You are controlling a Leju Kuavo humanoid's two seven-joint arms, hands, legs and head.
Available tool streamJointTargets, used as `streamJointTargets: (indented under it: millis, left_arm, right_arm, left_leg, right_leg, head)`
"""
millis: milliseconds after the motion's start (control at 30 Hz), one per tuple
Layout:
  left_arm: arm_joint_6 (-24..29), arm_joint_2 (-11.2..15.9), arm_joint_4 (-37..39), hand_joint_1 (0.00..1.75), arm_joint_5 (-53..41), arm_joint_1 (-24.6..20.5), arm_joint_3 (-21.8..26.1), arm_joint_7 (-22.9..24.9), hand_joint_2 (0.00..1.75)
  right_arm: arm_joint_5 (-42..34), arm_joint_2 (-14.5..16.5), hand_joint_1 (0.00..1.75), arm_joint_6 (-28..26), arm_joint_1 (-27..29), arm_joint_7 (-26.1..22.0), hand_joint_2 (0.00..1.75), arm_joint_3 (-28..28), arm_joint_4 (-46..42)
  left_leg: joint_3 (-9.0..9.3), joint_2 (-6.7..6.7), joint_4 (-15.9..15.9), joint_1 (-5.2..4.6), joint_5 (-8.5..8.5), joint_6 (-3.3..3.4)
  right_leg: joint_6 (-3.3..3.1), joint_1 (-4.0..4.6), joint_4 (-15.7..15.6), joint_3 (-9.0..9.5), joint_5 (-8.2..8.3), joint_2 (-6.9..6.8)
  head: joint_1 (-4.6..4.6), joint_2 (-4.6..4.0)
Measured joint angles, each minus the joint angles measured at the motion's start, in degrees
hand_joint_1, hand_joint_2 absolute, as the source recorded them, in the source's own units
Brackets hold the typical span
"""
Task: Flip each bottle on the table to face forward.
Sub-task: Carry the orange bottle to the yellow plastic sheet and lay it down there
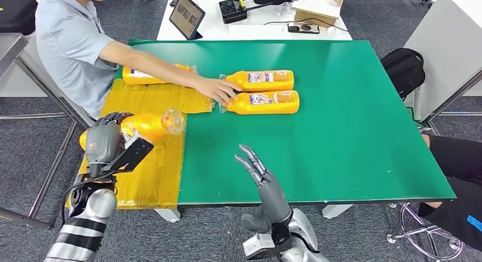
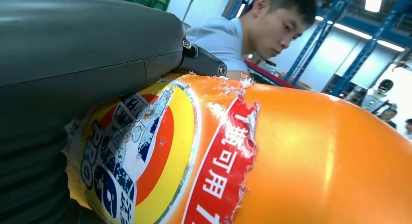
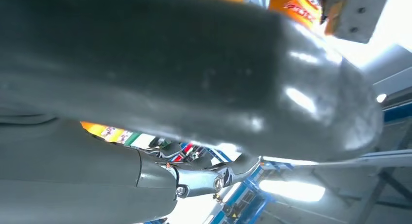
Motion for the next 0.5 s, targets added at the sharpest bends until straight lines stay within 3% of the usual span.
streamJointTargets:
  millis: [200,400,433,467,500]
  left_arm:
    - [-4.7,1.8,8.4,1.72,-16.1,-4.0,-3.6,4.0,1.75]
    - [-8.1,2.0,21.0,1.73,-20.2,-10.4,-6.6,5.7,1.75]
    - [-9.0,2.0,22.8,1.66,-20.8,-11.4,-7.0,6.1,1.75]
    - [-9.8,2.0,24.4,1.47,-21.5,-12.3,-7.4,6.5,1.75]
    - [-10.6,2.0,25.9,1.09,-22.0,-13.2,-7.9,6.9,1.75]
  right_arm:
    - [-0.6,0.3,0.0,8.6,2.2,0.0,0.0,-1.1,-1.7]
    - [-0.7,0.3,0.0,11.3,4.3,0.0,0.0,-3.1,-2.0]
    - [-0.9,0.3,0.0,11.6,4.6,0.0,0.0,-3.6,-2.1]
    - [-0.8,0.3,0.0,11.9,4.9,0.0,0.0,-4.0,-2.2]
    - [-0.6,0.4,0.0,12.3,5.1,0.0,0.0,-4.4,-2.3]
  left_leg:
    - [-0.01,-0.07,0.0,-0.01,0.0,0.0]
    - [-0.01,-0.06,0.0,-0.01,0.0,0.0]
    - [-0.01,-0.06,0.0,-0.01,0.0,0.0]
    - [-0.01,-0.06,0.0,-0.01,0.0,0.0]
    - [-0.01,-0.06,0.0,-0.01,0.0,0.0]
  right_leg:
    - [0.0,-0.01,0.0,-0.01,-0.01,-0.05]
    - [0.0,0.0,0.0,0.0,0.0,-0.05]
    - [0.0,0.0,0.0,0.0,0.01,-0.05]
    - [0.01,0.0,0.0,0.0,0.01,-0.05]
    - [0.01,0.0,0.0,0.0,0.01,-0.05]
  head:
    - [-0.01,0.0]
    - [0.0,0.0]
    - [0.0,0.0]
    - [0.0,0.0]
    - [0.0,0.0]
